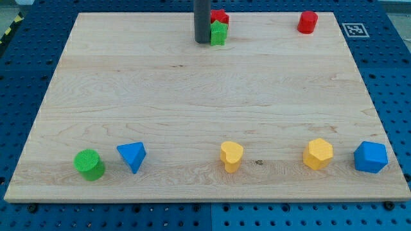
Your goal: Move the green star towards the centre
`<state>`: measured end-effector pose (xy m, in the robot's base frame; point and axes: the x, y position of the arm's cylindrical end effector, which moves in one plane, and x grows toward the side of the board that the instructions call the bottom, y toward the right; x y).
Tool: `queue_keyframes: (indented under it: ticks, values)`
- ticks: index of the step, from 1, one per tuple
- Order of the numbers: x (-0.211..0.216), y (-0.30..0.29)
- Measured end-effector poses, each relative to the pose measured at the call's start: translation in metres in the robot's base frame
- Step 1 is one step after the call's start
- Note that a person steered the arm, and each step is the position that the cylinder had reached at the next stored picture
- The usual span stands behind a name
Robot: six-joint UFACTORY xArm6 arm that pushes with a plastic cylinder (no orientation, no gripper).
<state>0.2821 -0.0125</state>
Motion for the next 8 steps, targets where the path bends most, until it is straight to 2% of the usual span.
queue_keyframes:
  ticks: [1, 2, 3, 4, 5, 6, 7, 8]
  values:
    - [-0.011, -0.023]
    - [-0.046, -0.009]
    - [-0.052, 0.049]
    - [-0.037, 0.081]
    - [-0.018, 0.074]
    - [-0.029, 0.055]
    - [-0.058, 0.051]
    - [-0.041, 0.039]
